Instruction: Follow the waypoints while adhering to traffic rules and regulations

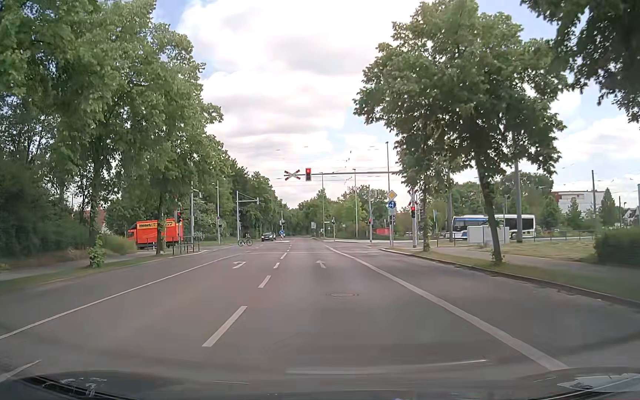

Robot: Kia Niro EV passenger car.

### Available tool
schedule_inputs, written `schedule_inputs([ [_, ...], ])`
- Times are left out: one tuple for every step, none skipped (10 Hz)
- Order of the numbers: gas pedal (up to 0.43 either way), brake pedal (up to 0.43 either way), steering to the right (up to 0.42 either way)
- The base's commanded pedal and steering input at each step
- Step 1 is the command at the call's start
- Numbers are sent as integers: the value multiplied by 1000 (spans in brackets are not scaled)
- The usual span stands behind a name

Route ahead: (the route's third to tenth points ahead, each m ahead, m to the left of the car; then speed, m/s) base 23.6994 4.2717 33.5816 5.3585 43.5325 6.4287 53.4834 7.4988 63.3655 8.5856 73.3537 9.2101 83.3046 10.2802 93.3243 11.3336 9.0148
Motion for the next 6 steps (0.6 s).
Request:
schedule_inputs([
  [0,134,-20],
  [0,152,-21],
  [0,152,-22],
  [0,159,-22],
  [0,171,-24],
  [0,171,-27],
])
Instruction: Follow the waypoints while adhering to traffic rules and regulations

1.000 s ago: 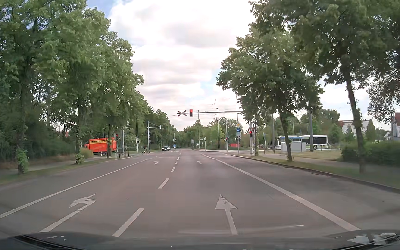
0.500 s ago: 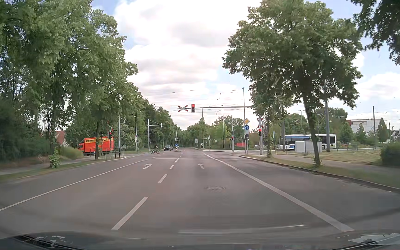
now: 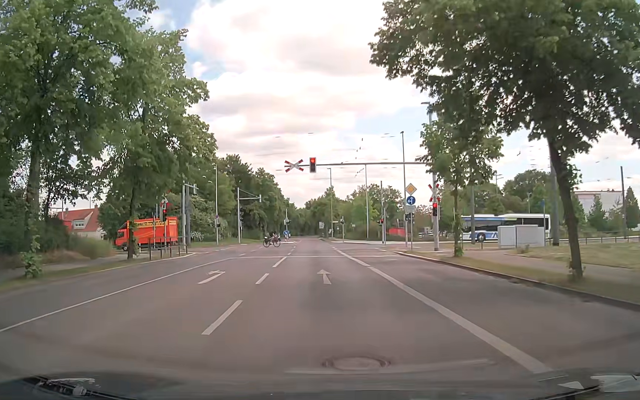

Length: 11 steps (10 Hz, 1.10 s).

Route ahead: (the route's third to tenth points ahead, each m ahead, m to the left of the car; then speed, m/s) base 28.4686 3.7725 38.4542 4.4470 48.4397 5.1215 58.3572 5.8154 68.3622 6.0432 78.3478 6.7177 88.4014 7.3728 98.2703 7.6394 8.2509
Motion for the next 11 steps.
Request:
schedule_inputs([
  [0,177,-28],
  [0,195,-28],
  [0,195,-28],
  [0,195,-29],
  [0,201,-28],
  [0,201,-28],
  [0,207,-28],
  [0,207,-28],
  [0,207,-28],
  [0,207,-28],
  [0,213,-28],
])
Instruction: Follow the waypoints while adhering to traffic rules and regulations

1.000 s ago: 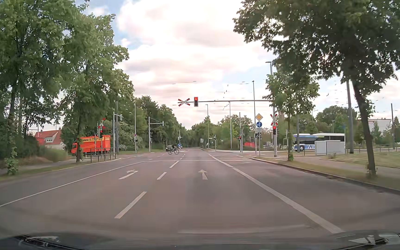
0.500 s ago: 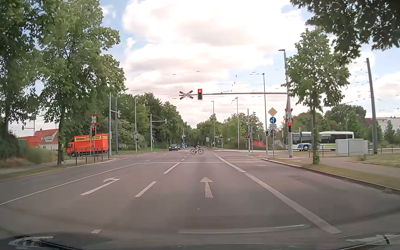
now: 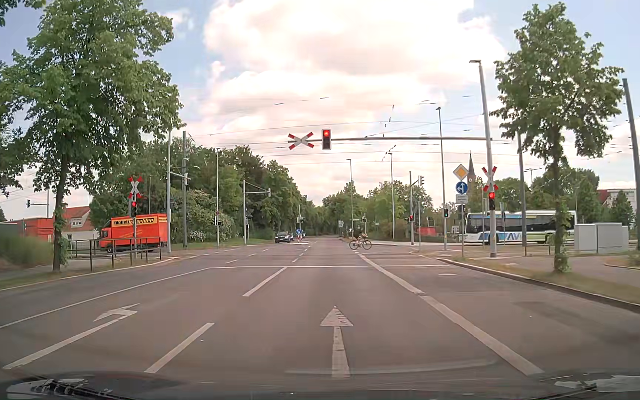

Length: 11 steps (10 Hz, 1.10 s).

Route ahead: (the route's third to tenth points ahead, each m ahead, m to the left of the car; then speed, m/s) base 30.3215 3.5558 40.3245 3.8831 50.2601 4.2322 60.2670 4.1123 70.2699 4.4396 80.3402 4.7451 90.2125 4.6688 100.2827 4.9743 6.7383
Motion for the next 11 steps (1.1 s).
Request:
schedule_inputs([
  [0,213,-28],
  [0,213,-28],
  [0,213,-27],
  [0,213,-24],
  [0,213,-21],
  [0,207,-18],
  [0,201,-16],
  [0,201,-15],
  [0,201,-15],
  [0,201,-13],
  [0,201,-9],
])
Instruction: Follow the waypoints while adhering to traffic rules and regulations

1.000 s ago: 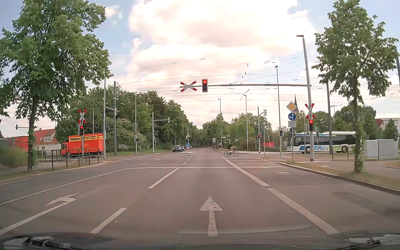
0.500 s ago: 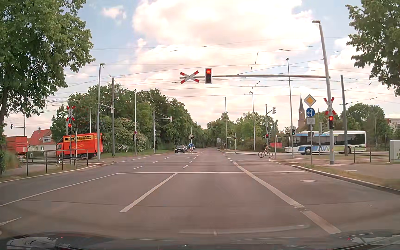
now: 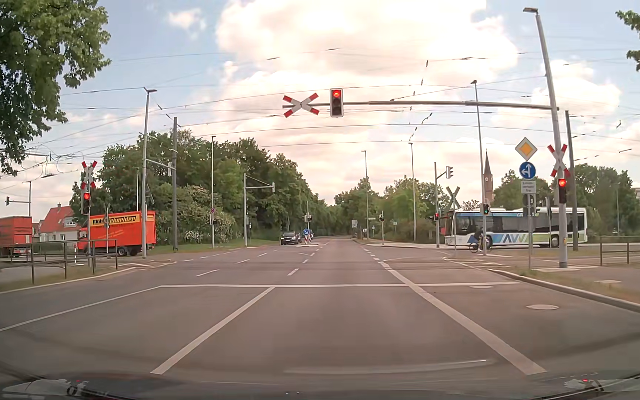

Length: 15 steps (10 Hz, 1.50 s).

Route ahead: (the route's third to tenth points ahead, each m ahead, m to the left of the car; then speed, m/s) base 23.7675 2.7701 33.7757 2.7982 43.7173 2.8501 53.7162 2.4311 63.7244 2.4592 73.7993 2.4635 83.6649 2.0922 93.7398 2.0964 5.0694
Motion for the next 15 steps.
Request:
schedule_inputs([
  [0,201,-4],
  [0,201,-4],
  [0,201,-4],
  [0,201,-3],
  [0,201,-3],
  [0,201,-4],
  [0,201,-3],
  [0,201,-3],
  [0,207,-4],
  [0,213,-5],
  [0,213,-8],
  [0,213,-9],
  [0,220,-9],
  [0,220,-9],
  [0,220,-7],
])
